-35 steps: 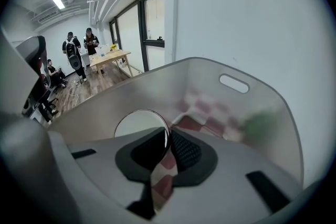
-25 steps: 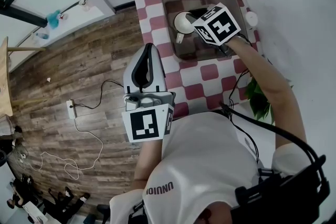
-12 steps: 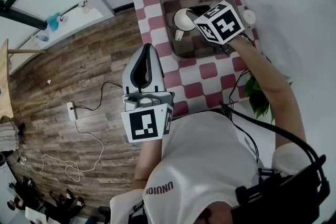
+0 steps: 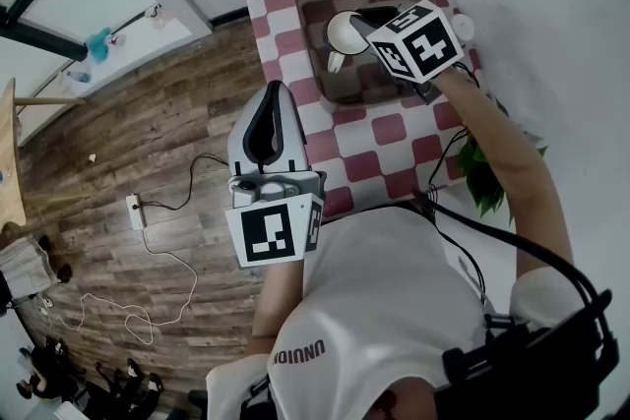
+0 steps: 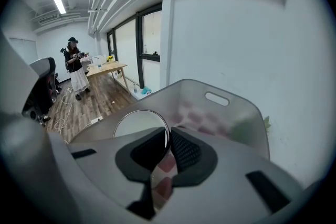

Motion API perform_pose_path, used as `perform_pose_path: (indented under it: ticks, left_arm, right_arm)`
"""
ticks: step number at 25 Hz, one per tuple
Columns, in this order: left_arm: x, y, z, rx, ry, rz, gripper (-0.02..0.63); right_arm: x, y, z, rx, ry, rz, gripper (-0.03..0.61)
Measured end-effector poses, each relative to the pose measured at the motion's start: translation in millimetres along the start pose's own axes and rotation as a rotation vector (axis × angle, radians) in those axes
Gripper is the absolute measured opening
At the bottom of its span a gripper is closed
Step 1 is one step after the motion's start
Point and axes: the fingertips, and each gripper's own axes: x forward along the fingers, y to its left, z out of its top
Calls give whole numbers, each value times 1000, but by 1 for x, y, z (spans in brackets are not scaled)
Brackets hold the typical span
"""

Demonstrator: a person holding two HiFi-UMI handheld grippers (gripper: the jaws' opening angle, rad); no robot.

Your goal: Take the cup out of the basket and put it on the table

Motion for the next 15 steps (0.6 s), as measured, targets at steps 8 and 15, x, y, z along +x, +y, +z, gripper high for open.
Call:
perform_pose_path:
  ticks: [8,15]
  left_arm:
    - [-4,-3,1,-1,-3,-10,12]
    - [-9,-5,1,-1,-10,-16,12]
  right_arm:
    - [-14,-1,3,11,-31,-21,49]
    - [-24,-1,4,22,-56,-37,49]
